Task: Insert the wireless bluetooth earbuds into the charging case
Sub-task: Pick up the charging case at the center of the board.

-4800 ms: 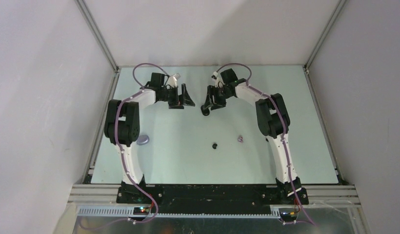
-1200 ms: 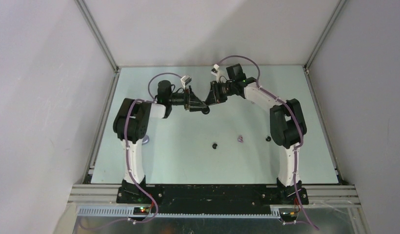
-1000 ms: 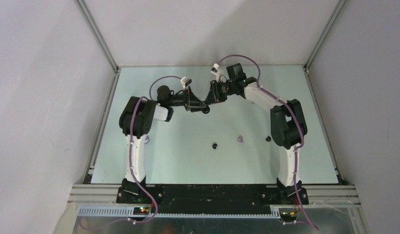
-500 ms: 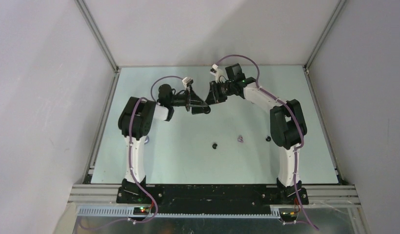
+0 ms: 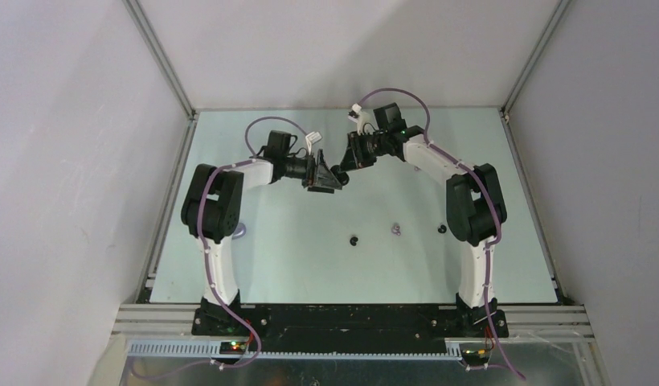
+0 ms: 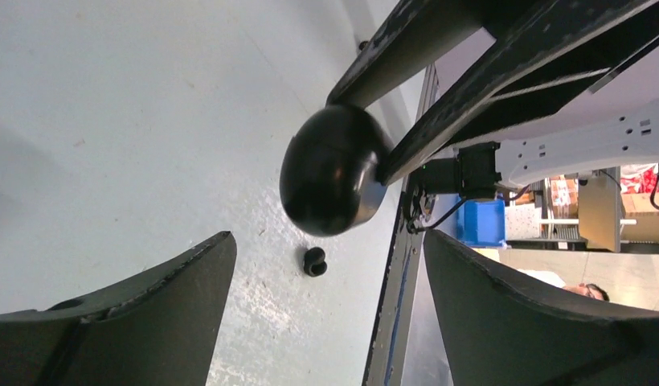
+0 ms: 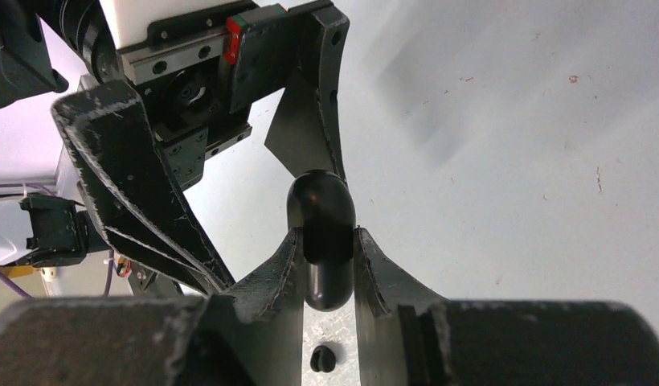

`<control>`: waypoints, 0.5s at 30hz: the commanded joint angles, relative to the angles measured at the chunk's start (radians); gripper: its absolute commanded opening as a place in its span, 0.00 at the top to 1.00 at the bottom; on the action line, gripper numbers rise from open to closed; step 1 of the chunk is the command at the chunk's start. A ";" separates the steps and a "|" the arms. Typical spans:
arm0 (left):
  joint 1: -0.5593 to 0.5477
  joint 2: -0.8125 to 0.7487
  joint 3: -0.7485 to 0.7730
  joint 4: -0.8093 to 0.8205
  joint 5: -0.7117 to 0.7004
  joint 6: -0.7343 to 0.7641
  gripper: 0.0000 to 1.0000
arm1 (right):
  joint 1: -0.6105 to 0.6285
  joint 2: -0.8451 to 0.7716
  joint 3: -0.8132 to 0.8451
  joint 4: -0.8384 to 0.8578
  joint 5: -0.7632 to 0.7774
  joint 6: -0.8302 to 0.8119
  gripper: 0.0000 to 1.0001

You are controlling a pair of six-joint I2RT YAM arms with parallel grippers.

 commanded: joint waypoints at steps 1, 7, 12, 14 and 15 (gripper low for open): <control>-0.014 -0.002 0.045 -0.104 0.034 0.105 0.09 | -0.005 -0.037 0.031 0.006 -0.028 -0.028 0.82; -0.031 0.005 0.051 -0.097 0.081 0.091 0.15 | 0.000 -0.044 -0.001 0.035 -0.069 -0.025 0.82; -0.033 0.005 0.037 -0.030 0.104 0.037 0.21 | 0.010 -0.053 -0.028 0.058 -0.093 -0.022 0.81; -0.034 0.004 0.030 -0.012 0.111 0.019 0.26 | 0.013 -0.054 -0.036 0.062 -0.093 -0.020 0.81; -0.033 0.003 0.028 0.004 0.115 0.014 0.28 | 0.013 -0.054 -0.040 0.063 -0.093 -0.022 0.81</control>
